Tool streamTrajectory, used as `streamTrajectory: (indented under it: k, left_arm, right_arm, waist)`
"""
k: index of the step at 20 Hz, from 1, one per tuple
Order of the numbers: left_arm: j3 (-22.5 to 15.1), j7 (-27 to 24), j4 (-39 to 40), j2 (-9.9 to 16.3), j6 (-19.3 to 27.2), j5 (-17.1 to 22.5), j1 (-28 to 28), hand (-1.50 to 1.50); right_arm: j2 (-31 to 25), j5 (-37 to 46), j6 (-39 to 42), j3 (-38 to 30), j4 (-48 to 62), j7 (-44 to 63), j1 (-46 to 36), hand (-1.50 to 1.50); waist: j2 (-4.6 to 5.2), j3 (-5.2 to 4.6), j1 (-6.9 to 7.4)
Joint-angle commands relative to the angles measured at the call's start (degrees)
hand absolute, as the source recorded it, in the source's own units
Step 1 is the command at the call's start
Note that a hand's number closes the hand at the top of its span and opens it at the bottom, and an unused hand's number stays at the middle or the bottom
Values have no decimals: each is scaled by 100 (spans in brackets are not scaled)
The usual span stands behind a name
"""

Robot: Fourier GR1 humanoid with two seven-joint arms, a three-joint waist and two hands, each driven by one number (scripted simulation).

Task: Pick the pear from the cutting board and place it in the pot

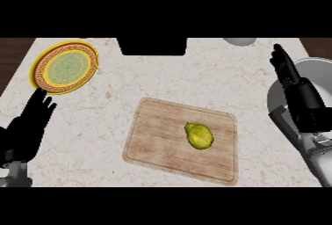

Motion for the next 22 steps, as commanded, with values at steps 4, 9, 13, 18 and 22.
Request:
streamTrajectory:
  k: [4, 9, 13, 18, 22]
  left_arm:
    - [-237, -791, -444, -192, 8, -413, -204, 0]
    - [-861, -1343, -557, -681, 146, -902, -278, 0]
    - [-1064, -1686, -272, -963, 359, -1218, -113, 0]
    - [-1516, -2011, -292, -1429, 611, -1609, 359, 0]
    - [-1297, -2010, -28, -1323, 541, -1564, 21, 0]
  right_arm:
    - [855, -1951, 1095, -890, 455, -1701, 341, 150]
    - [715, -1775, 1171, -1125, 2486, -1508, 724, -150]
    - [1140, -2439, 2690, -1268, 2638, -3091, 988, -150]
    - [972, -2348, 3383, -1441, 3119, -3461, 616, -150]
    - [270, -1841, 3770, -1037, 3240, -2668, 252, -150]
  waist:
    - [6, 178, 64]
    - [98, 130, 173]
    - [1, 116, 59]
    - [-46, 98, 78]
    - [-34, 95, 94]
